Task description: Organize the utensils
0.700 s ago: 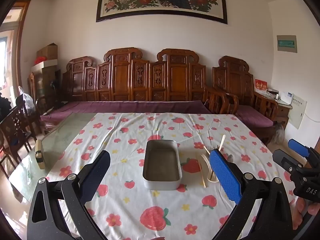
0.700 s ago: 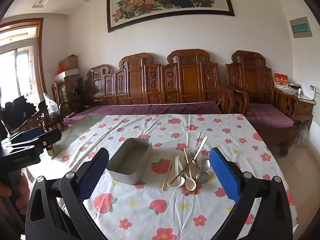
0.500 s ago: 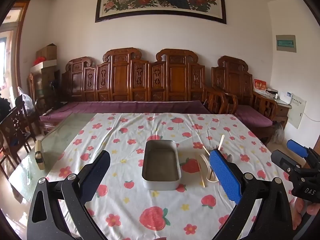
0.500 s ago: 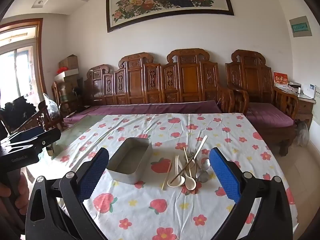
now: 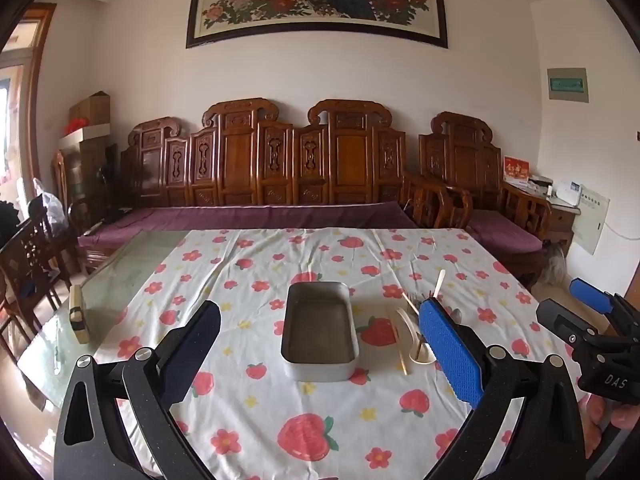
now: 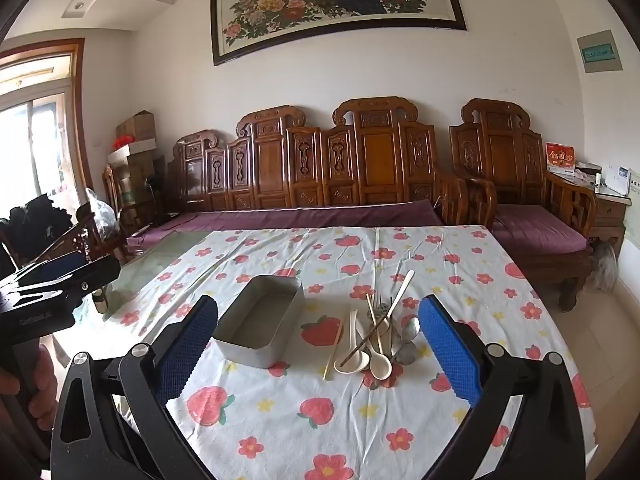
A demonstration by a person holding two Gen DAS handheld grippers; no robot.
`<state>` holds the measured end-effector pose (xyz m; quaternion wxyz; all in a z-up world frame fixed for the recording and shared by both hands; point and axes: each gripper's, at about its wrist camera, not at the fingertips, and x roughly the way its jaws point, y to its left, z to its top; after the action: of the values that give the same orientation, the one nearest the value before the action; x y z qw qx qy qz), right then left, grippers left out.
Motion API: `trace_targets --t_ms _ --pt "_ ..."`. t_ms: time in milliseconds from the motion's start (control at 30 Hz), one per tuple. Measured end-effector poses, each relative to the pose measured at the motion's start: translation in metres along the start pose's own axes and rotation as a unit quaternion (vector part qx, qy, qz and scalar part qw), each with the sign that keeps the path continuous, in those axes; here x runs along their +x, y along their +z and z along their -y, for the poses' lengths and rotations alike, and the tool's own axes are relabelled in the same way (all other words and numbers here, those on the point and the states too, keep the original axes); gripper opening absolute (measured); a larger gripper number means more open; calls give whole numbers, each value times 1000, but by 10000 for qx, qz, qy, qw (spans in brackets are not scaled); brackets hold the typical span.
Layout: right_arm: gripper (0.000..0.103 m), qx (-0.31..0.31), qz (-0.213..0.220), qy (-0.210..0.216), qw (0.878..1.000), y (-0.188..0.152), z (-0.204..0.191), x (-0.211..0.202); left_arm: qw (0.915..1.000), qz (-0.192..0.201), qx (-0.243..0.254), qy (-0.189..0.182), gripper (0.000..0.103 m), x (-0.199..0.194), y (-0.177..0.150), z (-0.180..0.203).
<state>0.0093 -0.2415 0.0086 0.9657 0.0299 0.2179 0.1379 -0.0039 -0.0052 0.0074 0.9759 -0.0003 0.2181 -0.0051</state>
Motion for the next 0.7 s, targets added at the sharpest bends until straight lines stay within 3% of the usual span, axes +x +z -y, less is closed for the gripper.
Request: trace_targets --t_ms 700 --pt "100 24 15 22 10000 1 -1 -3 10000 38 46 -6 97 -3 3 1"
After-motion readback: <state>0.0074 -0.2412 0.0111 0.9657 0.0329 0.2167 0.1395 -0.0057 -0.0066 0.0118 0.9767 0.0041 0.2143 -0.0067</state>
